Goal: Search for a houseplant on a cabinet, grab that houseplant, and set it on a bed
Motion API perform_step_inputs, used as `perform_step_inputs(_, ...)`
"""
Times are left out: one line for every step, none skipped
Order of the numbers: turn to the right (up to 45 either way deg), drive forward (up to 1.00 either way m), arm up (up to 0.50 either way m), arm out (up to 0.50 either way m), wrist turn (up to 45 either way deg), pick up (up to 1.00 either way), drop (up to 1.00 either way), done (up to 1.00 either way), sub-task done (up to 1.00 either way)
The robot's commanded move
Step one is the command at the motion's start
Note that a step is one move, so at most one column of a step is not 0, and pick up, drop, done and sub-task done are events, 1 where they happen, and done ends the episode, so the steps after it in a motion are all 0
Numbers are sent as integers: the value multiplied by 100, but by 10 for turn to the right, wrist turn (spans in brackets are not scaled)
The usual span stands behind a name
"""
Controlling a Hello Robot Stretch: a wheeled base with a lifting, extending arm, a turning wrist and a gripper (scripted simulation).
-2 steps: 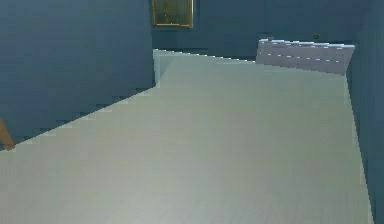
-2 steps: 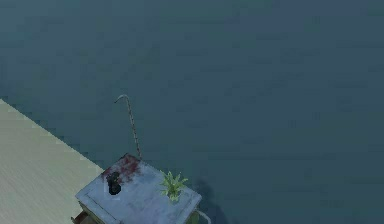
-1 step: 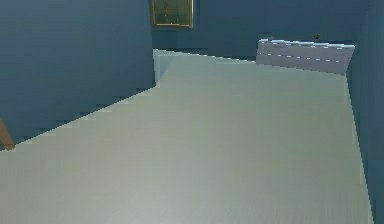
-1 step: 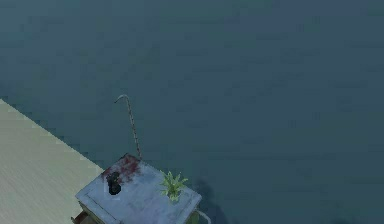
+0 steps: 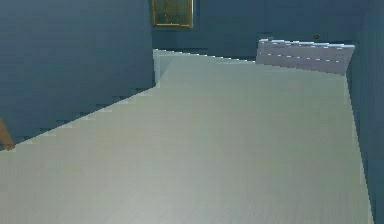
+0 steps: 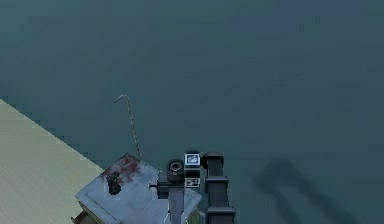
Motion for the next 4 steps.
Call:
perform_step_inputs(0,0,0,0,450,0,0,0,0)
perform_step_inputs(0,0,0,0,450,0,0,0,0)
perform_step_inputs(0,0,0,0,450,0,0,0,0)
perform_step_inputs(0,0,0,0,330,0,0,0,0)
